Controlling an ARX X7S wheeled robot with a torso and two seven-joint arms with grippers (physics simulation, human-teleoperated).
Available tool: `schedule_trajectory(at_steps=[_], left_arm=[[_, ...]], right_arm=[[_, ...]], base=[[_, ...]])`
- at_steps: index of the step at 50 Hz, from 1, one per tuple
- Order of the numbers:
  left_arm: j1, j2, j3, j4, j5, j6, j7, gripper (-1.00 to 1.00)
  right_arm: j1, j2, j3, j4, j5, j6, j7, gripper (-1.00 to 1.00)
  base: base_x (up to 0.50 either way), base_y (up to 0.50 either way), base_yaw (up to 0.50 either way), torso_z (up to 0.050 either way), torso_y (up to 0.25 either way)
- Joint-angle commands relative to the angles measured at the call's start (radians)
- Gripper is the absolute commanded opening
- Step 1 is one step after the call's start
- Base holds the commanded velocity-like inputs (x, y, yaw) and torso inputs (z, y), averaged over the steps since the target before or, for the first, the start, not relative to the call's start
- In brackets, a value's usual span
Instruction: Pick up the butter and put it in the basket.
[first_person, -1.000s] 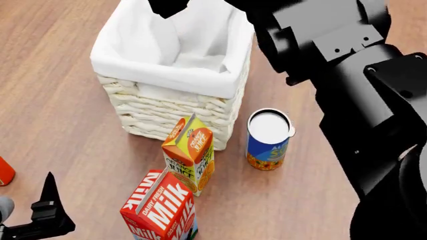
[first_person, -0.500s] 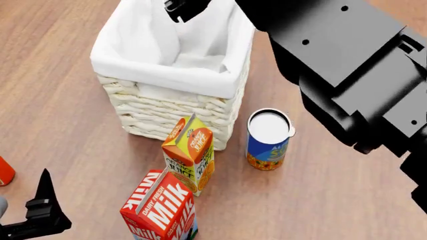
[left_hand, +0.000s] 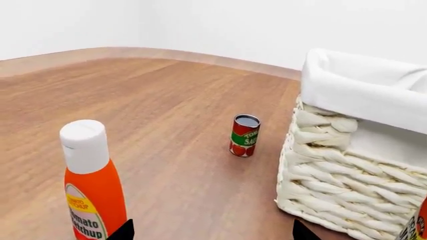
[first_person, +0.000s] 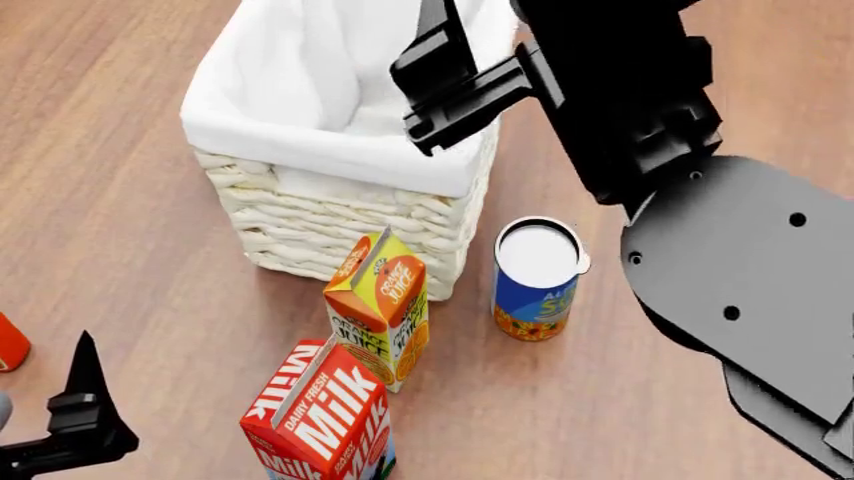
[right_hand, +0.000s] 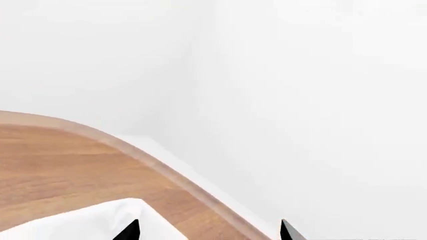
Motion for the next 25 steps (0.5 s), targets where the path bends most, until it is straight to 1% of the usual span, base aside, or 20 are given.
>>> schedule_trajectory(at_steps=[1, 6, 10, 12, 19, 21, 22, 25], left_arm=[[-0.005, 0.001, -0.005, -0.009, -0.004, 0.019, 0.009, 1.0], [-0.007, 0.001, -0.006, -0.014, -0.005, 0.024, 0.012, 1.0], [-0.005, -0.003, -0.008, -0.006, -0.01, 0.023, 0.012, 1.0], [-0.005, -0.003, -0.009, -0.006, -0.011, 0.03, 0.018, 1.0], [0.002, -0.012, -0.014, 0.016, -0.022, 0.043, 0.029, 1.0], [0.0, -0.012, -0.016, 0.016, -0.024, 0.049, 0.033, 1.0], [-0.002, -0.011, -0.017, 0.012, -0.026, 0.055, 0.037, 1.0], [0.002, -0.01, -0.019, 0.016, -0.027, 0.068, 0.045, 1.0]], right_arm=[[-0.035, 0.17, -0.024, -0.238, -0.064, -0.004, 0.133, 1.0], [-0.055, 0.236, -0.021, -0.313, -0.082, -0.031, 0.181, 1.0], [-0.057, 0.267, -0.033, -0.37, -0.102, -0.002, 0.214, 1.0], [-0.049, 0.278, -0.047, -0.417, -0.119, 0.046, 0.242, 1.0], [-0.089, 0.327, -0.067, -0.534, -0.15, 0.067, 0.353, 1.0], [-0.069, 0.323, -0.087, -0.566, -0.165, 0.172, 0.391, 1.0], [-0.081, 0.339, -0.081, -0.587, -0.163, 0.148, 0.421, 1.0], [-0.067, 0.349, -0.104, -0.661, -0.196, 0.255, 0.473, 1.0]], base=[[0.0, 0.0, 0.0, 0.0, 0.0], [0.0, 0.0, 0.0, 0.0, 0.0], [0.0, 0.0, 0.0, 0.0, 0.0], [0.0, 0.0, 0.0, 0.0, 0.0], [0.0, 0.0, 0.0, 0.0, 0.0], [0.0, 0.0, 0.0, 0.0, 0.0], [0.0, 0.0, 0.0, 0.0, 0.0], [0.0, 0.0, 0.0, 0.0, 0.0]])
